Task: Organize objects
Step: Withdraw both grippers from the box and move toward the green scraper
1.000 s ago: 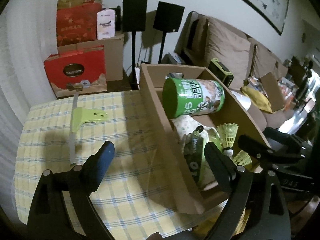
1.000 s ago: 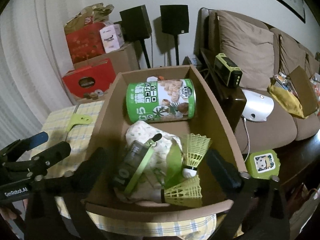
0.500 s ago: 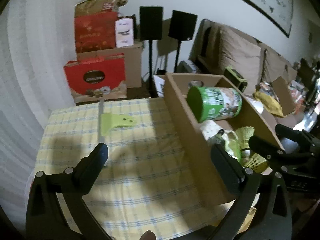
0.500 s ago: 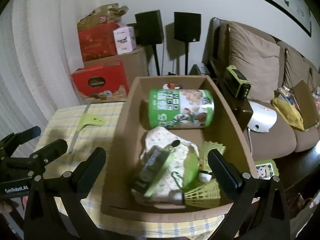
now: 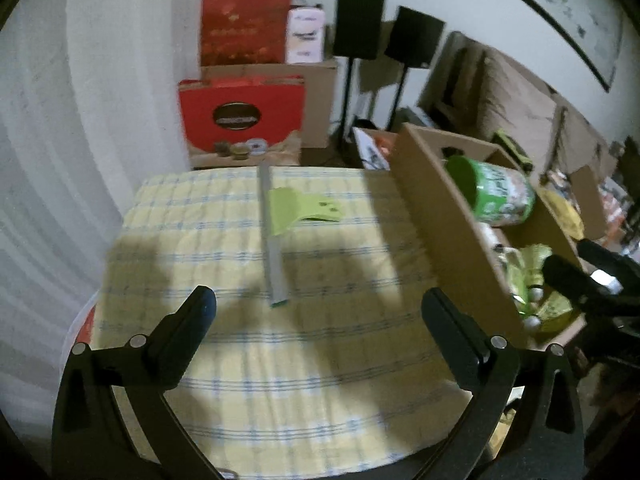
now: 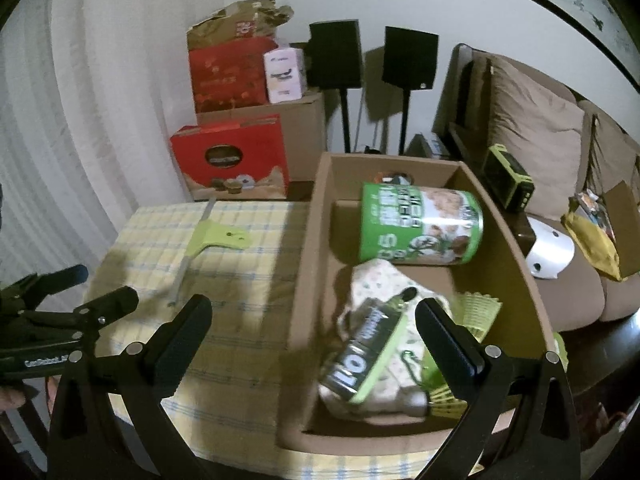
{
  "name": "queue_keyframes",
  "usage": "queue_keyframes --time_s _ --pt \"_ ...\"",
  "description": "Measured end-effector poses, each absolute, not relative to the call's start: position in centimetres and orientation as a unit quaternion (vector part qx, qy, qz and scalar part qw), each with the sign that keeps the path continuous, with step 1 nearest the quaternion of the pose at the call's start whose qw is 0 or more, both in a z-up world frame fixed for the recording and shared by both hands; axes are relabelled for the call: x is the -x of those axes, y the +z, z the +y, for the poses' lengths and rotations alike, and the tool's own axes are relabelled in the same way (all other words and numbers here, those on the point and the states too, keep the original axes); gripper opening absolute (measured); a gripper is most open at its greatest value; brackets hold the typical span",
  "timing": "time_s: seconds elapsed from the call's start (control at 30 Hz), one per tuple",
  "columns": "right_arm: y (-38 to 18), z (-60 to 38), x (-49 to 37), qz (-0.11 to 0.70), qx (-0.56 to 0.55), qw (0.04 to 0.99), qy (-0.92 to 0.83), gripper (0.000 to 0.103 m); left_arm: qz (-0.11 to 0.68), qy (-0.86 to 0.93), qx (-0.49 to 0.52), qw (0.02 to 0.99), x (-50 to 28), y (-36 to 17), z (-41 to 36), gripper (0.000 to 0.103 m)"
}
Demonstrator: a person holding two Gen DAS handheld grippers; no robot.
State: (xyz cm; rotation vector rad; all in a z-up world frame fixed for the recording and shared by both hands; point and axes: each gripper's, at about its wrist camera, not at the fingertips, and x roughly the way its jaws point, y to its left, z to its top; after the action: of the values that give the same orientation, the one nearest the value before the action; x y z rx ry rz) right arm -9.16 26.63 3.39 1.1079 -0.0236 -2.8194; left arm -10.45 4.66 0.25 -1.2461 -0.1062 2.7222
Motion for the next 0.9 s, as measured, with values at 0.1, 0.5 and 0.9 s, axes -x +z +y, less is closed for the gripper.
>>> queue_keyframes --time_s 0.1,0.5,0.9 --pt "3.2 25.8 9.4 -0.008 -0.37 0.065 -0.927 0.102 -0.046 0.904 0.421 0.063 10.5 -1.0 3.1 0.103" --pt "1.8 21.6 11.1 -0.008 -0.379 0.102 -0.92 0.098 -0.066 0.9 0.43 0.032 11.7 -3.5 -0.6 0.102" --pt "-1.6 18.9 15.2 -0.036 -0.417 0.129 -0.899 0.075 -0.053 0.896 0.44 0.034 14.2 -4.6 -1.1 0.102"
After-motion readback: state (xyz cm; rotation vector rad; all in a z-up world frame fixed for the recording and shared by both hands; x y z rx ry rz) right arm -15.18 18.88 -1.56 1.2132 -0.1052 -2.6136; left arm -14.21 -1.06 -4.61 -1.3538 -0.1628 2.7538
